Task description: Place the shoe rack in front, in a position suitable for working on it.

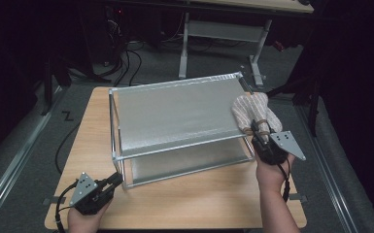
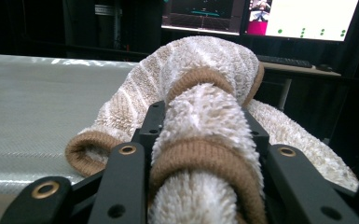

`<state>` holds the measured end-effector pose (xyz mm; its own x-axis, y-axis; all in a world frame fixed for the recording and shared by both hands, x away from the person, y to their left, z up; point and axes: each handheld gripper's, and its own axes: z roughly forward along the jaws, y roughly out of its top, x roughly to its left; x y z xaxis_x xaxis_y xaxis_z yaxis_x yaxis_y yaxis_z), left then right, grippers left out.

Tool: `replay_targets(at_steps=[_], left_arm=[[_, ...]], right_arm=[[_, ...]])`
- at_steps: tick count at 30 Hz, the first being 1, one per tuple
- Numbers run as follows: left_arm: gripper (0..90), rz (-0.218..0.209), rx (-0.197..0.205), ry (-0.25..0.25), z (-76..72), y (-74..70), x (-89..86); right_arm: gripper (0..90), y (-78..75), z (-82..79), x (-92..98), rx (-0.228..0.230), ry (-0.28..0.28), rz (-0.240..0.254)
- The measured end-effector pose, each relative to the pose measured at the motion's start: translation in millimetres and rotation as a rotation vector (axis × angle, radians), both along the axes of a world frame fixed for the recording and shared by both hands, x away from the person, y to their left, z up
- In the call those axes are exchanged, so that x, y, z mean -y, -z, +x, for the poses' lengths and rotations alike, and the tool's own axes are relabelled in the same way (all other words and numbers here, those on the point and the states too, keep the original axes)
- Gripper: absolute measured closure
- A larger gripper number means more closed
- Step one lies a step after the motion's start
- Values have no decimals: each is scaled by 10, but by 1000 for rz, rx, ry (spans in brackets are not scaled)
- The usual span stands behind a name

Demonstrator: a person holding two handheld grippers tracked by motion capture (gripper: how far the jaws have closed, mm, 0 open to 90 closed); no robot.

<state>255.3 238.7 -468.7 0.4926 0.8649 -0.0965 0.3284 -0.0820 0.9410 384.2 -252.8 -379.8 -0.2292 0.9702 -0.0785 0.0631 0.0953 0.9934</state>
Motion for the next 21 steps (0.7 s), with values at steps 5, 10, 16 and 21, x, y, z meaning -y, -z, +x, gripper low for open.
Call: replay_targets(at_steps=[5, 10, 16, 21], left_arm=[[790, 27, 2, -48, 106, -23, 3], [791, 12, 33, -96, 238, 24, -4], [789, -5, 51, -151, 432, 60, -37], [785, -28, 45, -206, 613, 72, -101]], right_arm=[[635, 7, -27, -4, 7, -11, 3], [635, 15, -30, -4, 13, -18, 13], [636, 19, -17, -32, 13, -21, 17], [638, 14, 13, -110, 8, -33, 15]])
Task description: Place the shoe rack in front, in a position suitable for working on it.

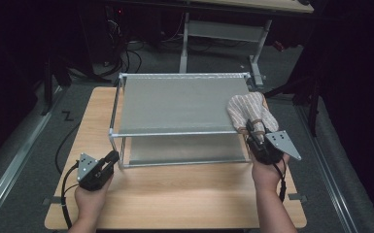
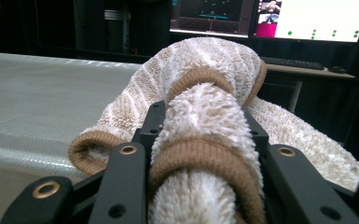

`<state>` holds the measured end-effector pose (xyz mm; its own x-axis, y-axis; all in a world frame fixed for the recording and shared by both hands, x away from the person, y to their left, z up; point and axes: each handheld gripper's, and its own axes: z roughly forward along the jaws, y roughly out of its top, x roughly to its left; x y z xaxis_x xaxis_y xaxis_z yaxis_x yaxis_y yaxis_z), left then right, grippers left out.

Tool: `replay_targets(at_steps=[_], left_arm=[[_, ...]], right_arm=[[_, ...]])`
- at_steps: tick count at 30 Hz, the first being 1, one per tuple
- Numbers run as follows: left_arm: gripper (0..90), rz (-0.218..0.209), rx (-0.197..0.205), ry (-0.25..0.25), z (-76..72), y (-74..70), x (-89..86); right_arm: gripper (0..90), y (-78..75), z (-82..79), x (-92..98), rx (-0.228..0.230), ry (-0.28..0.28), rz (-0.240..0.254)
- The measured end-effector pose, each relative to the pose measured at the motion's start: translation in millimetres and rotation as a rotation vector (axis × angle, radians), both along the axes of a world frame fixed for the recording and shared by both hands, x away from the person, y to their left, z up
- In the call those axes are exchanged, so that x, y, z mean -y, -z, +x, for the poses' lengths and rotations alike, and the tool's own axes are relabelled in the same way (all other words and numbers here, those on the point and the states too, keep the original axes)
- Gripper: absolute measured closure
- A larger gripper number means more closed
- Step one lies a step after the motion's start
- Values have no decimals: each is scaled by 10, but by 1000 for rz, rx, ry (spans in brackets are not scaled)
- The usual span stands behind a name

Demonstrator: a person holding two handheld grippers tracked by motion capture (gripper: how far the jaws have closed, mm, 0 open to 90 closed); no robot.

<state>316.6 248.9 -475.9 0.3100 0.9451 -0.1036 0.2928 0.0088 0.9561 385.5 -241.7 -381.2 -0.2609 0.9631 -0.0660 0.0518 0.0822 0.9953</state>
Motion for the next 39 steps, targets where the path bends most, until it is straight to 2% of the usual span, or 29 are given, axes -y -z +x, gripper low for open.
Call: replay_targets(at_steps=[4, 8, 11, 18, 21, 24, 25, 27, 30, 32, 34, 37, 39], left_arm=[[786, 16, -4, -34, 120, -11, -67], [785, 10, -26, -69, 179, -34, -145], [777, 3, -39, -75, 113, -55, -162], [677, 32, -43, -69, -172, -109, -139], [659, 49, -30, -37, -273, -145, -64], [631, 38, -15, 26, -382, -174, 85], [624, 38, -15, 26, -382, -174, 85], [615, 42, 2, 92, -447, -162, 237], [606, 55, 19, 153, -486, -117, 329], [600, 48, 6, 185, -486, -60, 361], [600, 46, -15, 207, -467, -14, 386], [595, 78, -18, 229, -440, 10, 423], [591, 77, -18, 237, -426, 21, 445]], right_arm=[[639, -5, 31, -89, -4, -10, 0], [642, -10, 35, -197, -7, -27, -10], [640, -26, 13, -249, -17, -27, -21], [608, -72, 7, -264, -58, -19, -21], [609, -94, 14, -254, -81, -30, -12], [646, -117, 35, -226, -101, -50, 5], [646, -117, 35, -226, -101, -50, 5], [684, -176, 19, -209, -104, -48, 10], [688, -256, -55, -165, -65, -44, 11], [688, -309, -126, -116, -42, -41, 20], [688, -354, -221, -57, -16, -35, 32], [686, -384, -386, 36, 11, -24, 28], [685, -373, -472, 88, 20, -16, 19]])
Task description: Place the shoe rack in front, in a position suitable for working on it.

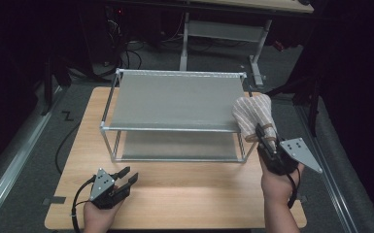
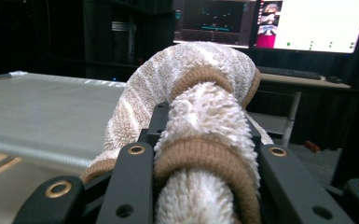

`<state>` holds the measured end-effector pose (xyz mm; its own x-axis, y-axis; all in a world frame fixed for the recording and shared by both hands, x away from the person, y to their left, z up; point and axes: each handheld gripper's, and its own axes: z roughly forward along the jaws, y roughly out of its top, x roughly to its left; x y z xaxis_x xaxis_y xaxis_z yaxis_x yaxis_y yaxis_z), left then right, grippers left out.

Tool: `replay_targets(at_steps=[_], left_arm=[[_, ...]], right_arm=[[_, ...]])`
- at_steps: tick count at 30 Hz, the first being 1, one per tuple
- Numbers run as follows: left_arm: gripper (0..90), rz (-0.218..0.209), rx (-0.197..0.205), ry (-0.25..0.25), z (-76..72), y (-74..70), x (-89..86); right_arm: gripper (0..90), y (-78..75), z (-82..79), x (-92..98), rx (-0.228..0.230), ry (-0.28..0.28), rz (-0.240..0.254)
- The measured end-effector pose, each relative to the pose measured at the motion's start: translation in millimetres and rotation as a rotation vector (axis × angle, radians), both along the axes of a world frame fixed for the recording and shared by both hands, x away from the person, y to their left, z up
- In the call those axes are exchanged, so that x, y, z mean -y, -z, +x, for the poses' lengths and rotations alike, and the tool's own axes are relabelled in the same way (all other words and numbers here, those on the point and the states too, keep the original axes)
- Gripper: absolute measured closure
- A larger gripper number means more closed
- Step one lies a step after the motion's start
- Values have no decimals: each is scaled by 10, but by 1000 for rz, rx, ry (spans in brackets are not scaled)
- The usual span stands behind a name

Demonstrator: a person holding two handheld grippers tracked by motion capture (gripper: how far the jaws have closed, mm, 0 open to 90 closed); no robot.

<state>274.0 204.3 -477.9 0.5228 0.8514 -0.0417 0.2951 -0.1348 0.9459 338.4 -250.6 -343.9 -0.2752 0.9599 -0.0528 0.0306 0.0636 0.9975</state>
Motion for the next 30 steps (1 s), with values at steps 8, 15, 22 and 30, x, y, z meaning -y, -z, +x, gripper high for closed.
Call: replay_targets(at_steps=[8, 15, 22, 30], left_arm=[[579, 12, 2, 65, 70, 20, 121], [578, 11, 3, 105, 124, 27, 252], [578, 20, 3, 134, 151, 42, 349], [578, 20, 9, 132, 124, 31, 319]], right_arm=[[683, 189, -358, 237, 8, 63, 7], [683, 458, -576, 310, -9, 98, 4], [683, 779, -601, 306, -66, 103, -19], [683, 977, -542, 327, -149, 103, -28]])
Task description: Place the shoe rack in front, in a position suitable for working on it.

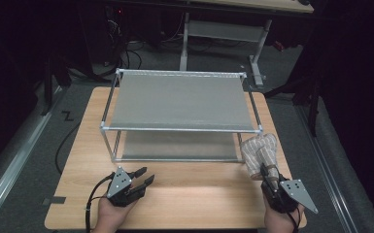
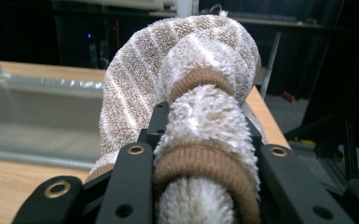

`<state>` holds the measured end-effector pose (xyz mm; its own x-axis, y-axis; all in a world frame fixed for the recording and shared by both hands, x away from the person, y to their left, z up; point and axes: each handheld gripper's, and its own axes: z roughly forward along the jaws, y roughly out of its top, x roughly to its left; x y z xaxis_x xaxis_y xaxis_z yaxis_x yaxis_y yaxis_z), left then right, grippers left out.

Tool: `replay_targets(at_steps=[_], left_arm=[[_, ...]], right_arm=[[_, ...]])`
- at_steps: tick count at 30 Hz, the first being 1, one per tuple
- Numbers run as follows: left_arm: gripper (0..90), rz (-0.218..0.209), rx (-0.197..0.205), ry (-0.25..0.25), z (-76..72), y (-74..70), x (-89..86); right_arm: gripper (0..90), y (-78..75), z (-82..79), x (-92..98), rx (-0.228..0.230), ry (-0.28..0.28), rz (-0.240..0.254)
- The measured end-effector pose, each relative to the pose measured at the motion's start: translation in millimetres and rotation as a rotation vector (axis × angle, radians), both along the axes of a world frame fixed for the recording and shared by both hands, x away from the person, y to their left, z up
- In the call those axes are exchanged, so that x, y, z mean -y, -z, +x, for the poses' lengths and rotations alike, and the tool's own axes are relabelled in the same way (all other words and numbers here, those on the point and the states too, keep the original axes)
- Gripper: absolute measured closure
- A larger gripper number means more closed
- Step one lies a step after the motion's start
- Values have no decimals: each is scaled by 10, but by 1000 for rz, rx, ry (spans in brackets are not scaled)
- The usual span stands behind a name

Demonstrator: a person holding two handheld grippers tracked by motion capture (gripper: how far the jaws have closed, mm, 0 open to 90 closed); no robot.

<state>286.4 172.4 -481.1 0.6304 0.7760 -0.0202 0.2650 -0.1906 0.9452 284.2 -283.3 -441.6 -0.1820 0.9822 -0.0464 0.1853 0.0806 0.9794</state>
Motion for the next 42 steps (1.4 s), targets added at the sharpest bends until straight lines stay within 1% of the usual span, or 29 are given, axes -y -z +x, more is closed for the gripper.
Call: replay_targets(at_steps=[5, 7, 8, 12, 18, 21, 23, 27, 31, 34, 39, 40, 42], left_arm=[[578, -13, -3, -4, -7, -8, -26], [577, -15, -5, 0, -4, -7, -21], [578, -10, -7, 5, -1, -7, -18], [578, -11, -7, 17, 9, -6, 14], [577, -6, -9, 33, 23, -2, 46], [577, -7, -11, 34, 25, 1, 52], [576, -9, -13, 33, 25, 3, 53], [576, -7, -15, 33, 24, 4, 43], [575, -9, -13, 30, 17, 0, 33], [575, -8, -14, 28, 5, 4, 19], [575, -8, -17, 14, -24, 10, -44], [575, -14, -18, 9, -28, 12, -49], [575, -9, -18, 3, -38, 14, -73]], right_arm=[[682, 106, 46, 12, -53, 7, -8], [682, 144, 59, 11, -70, 4, -19], [682, 161, 67, 11, -83, 3, -19], [681, 248, 110, 12, -145, 3, -25], [680, 370, 171, 45, -222, 0, -28], [679, 414, 196, 53, -251, -1, -27], [679, 428, 206, 54, -261, -4, -25], [679, 412, 194, 42, -256, -7, -21], [678, 353, 157, 34, -228, -9, -21], [678, 279, 132, 28, -194, -2, -10], [678, 116, 117, 10, -116, -11, 9], [677, 64, 117, -1, -90, -16, 15], [677, 8, 113, -14, -63, -18, 13]])
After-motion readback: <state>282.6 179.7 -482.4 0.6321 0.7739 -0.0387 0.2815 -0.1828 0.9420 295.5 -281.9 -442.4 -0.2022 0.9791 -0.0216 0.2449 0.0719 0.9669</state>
